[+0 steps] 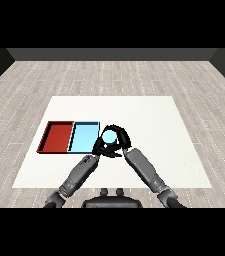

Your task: Pick the blue can and put it in the blue box

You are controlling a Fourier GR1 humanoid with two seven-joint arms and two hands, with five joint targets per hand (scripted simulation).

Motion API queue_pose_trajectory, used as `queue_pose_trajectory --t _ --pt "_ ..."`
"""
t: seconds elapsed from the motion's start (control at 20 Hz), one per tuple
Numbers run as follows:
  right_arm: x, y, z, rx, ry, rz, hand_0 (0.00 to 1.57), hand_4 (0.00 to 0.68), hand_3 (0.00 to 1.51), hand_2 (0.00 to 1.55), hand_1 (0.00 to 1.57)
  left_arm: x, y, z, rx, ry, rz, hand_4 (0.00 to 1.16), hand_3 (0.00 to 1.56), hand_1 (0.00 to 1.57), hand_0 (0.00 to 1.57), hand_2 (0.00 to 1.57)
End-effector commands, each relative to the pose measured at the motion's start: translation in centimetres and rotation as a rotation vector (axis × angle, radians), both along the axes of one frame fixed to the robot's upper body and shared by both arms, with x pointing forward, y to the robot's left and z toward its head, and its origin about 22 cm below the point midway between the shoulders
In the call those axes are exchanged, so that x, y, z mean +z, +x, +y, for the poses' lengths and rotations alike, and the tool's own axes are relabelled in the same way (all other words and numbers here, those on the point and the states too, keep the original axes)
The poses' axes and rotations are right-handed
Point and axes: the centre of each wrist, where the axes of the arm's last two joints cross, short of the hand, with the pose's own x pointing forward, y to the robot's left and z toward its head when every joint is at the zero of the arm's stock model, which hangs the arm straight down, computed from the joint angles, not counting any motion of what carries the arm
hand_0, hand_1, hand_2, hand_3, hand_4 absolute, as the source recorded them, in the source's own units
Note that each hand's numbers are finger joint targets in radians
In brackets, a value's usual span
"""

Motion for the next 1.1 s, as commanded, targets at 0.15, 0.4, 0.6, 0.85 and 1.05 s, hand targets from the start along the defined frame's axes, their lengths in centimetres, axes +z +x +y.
queue_pose_trajectory --t 0.15,0.4,0.6,0.85,1.05 --pt "0.8 0.5 0.2 0.037 -0.027 -0.003 1.32 0.617 1.4 1.43 1.32 -1.1 -0.4 0.0 0.01 0.027 -0.05 0.17 0.0 0.0 0.0 0.0" --pt "0.5 -2.0 2.6 0.083 -0.024 -0.006 1.45 0.595 1.39 1.46 1.45 1.9 2.6 -1.2 0.091 0.231 -0.087 0.28 0.41 0.45 0.45 0.56" --pt "1.2 -1.8 4.3 0.09 -0.024 -0.026 1.46 0.596 1.4 1.47 1.46 0.7 2.0 -0.1 0.076 0.432 -0.157 0.19 0.0 0.45 0.45 0.6" --pt "0.3 -1.7 4.0 0.094 -0.002 -0.022 1.45 0.598 1.4 1.45 1.45 0.8 1.1 -1.4 0.159 0.151 -0.094 0.72 0.35 0.45 0.45 0.65" --pt "0.3 -2.0 4.0 0.098 0.001 -0.011 1.44 0.602 1.39 1.45 1.44 -0.3 -0.5 -1.4 0.18 0.2 -0.088 0.69 0.72 0.81 0.81 0.85"
